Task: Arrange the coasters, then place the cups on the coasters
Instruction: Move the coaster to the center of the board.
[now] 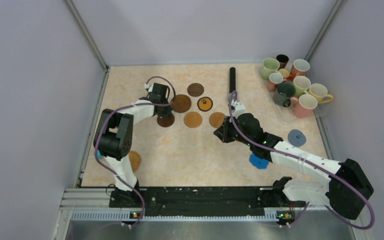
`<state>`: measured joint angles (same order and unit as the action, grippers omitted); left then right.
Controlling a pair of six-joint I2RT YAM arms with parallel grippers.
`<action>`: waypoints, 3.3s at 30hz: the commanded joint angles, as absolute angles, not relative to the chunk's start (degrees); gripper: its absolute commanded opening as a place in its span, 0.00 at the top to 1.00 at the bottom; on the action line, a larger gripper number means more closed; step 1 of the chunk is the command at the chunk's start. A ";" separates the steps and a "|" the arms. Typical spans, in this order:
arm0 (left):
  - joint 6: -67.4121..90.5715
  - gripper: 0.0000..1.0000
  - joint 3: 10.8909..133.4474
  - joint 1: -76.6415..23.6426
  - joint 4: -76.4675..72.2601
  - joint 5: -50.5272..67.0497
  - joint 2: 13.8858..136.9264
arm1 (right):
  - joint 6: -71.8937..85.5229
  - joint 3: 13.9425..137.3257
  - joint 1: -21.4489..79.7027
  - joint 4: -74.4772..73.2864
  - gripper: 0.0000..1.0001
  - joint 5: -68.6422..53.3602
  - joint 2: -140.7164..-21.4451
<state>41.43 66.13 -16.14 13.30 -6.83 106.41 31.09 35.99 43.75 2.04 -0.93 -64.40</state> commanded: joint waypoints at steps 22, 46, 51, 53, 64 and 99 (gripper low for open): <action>43.10 0.81 60.00 -15.73 12.05 8.27 89.09 | 40.45 36.21 44.03 -7.76 1.00 5.64 -62.75; 23.28 0.01 55.73 -15.72 34.27 3.44 52.41 | 89.15 41.34 42.68 -62.22 1.00 34.73 -67.97; 22.06 0.01 52.44 -15.72 33.59 2.55 50.76 | 90.09 40.30 40.20 -62.56 0.75 33.25 -72.25; 21.87 0.01 52.75 -15.73 33.57 3.16 50.86 | 91.03 39.53 39.64 -62.50 0.63 33.70 -72.23; 21.71 0.01 52.56 -15.68 33.31 4.84 50.81 | 93.35 35.08 38.33 -62.32 0.34 37.47 -67.51; 21.84 0.01 52.38 -15.72 32.52 4.77 51.06 | 69.93 24.07 36.11 -32.08 0.33 29.60 -55.15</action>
<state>22.37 52.58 -15.68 34.72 4.91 51.86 76.09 24.69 36.58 -38.70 31.83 -55.96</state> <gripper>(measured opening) 0.986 0.682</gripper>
